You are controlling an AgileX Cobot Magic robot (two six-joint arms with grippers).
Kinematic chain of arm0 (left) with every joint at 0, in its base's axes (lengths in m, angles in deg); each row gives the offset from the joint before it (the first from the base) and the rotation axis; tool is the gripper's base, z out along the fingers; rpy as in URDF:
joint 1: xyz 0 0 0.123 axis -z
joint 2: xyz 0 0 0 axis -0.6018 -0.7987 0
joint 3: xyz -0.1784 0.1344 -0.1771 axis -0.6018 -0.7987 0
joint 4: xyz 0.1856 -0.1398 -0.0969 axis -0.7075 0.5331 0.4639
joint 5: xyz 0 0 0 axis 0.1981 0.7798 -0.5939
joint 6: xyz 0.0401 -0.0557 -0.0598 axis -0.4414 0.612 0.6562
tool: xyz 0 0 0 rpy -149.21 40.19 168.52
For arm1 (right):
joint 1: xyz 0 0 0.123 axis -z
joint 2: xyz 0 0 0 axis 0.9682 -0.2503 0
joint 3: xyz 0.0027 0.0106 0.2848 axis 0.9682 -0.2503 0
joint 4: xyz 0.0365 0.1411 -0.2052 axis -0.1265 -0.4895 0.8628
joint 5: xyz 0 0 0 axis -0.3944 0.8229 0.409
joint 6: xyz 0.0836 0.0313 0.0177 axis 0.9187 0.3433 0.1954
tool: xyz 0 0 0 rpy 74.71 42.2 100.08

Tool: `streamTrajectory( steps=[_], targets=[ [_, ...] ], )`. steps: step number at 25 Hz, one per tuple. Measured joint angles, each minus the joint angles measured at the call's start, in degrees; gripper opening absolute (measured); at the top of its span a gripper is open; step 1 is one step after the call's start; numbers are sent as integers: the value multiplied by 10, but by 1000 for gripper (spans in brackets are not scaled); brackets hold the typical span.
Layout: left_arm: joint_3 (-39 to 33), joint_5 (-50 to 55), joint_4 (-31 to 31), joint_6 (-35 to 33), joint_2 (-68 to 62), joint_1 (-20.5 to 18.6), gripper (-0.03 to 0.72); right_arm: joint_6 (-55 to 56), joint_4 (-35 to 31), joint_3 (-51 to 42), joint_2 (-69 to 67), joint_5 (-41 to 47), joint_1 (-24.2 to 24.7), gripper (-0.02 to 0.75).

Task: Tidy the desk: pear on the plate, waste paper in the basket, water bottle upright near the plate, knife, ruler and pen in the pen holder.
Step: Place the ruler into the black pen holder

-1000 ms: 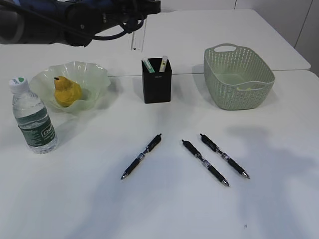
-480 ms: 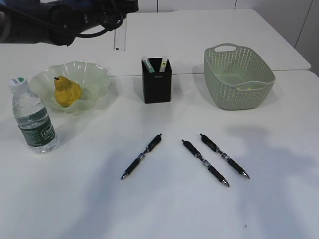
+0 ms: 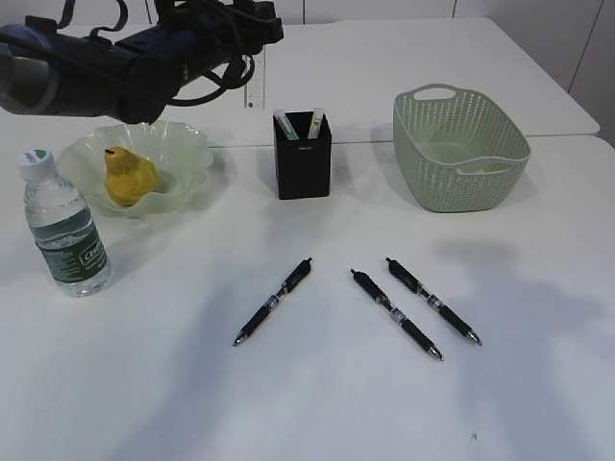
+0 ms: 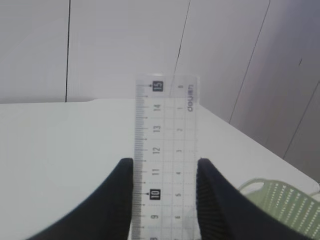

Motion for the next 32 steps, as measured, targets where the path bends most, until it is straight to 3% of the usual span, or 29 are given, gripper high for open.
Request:
streamTrajectory(
  steps=[15, 32],
  targets=[
    [0, -96, -78, 57, -29, 2, 260, 0, -3, 0, -1, -1, 0, 314],
    [3, -199, -81, 62, -84, 2, 260, 0, -4, 0, -1, -2, 0, 314]
  ],
)
